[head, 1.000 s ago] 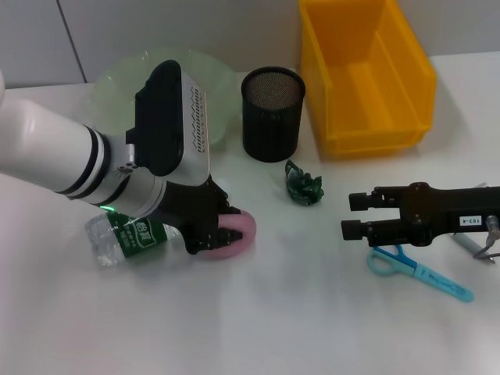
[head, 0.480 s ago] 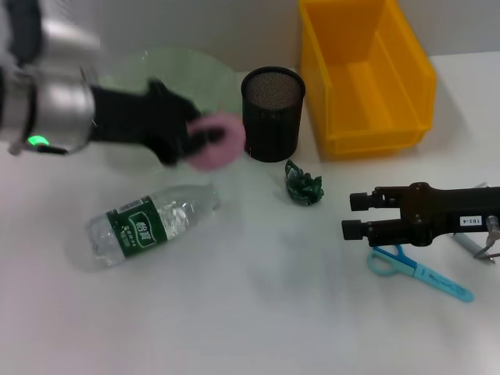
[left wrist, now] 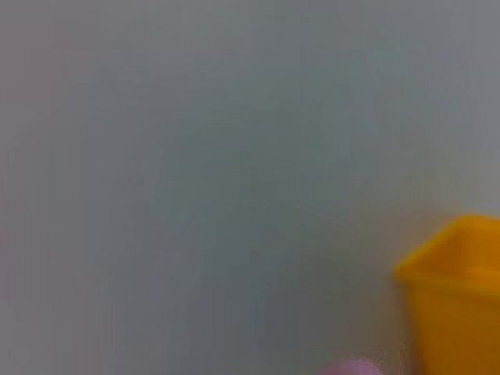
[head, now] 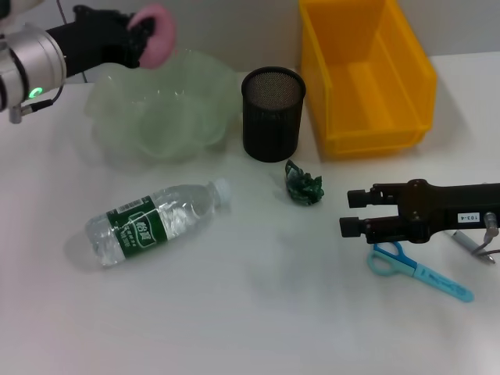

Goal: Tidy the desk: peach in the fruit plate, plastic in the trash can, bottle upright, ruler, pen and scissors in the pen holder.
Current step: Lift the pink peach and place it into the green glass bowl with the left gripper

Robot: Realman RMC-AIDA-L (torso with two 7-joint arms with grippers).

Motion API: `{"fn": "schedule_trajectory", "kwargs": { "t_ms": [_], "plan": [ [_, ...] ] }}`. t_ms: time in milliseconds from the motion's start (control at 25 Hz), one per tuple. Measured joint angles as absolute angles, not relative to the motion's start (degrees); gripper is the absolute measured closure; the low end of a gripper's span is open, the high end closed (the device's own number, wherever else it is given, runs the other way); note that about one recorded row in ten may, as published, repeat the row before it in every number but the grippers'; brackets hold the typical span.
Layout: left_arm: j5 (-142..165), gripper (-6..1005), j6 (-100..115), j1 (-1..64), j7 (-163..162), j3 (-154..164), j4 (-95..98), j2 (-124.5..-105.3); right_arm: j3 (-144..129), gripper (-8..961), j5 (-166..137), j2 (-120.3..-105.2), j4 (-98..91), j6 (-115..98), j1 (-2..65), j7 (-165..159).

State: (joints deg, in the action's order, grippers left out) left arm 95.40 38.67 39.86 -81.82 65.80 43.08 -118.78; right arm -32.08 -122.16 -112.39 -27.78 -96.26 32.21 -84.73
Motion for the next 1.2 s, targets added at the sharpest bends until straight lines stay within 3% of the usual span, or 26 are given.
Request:
{"fn": "schedule_trajectory", "kwargs": {
  "t_ms": [160, 600, 840, 960, 1200],
  "plan": [
    [93.84, 901, 26.48, 43.17, -80.31, 68.8, 35.41, -118.83, -32.08, 191, -122.17, -112.41, -27.75, -96.28, 32.34, -84.72],
    [91.53, 902, 23.49, 43.03, -80.22, 74.39, 33.49, -119.09, -32.08, 191, -122.17, -112.41, -27.63, -96.35, 32.05, -84.72],
    [91.36, 667, 23.48, 43.03, -80.23, 74.72, 33.44, -119.1, -32.08, 190, -122.17, -112.41, -27.69, -96.36, 31.99, -84.73],
    [91.33, 427, 23.47, 43.1, -80.29, 74.72, 33.42, -119.09, -32.08, 190, -122.17, -112.41, -27.66, -96.36, 32.0, -84.73],
    [90.62, 302, 23.43, 43.12, -80.29, 74.71, 33.4, -119.09, -32.08, 190, -122.17, -112.41, -27.55, -96.24, 32.12, -84.73]
  ]
}}
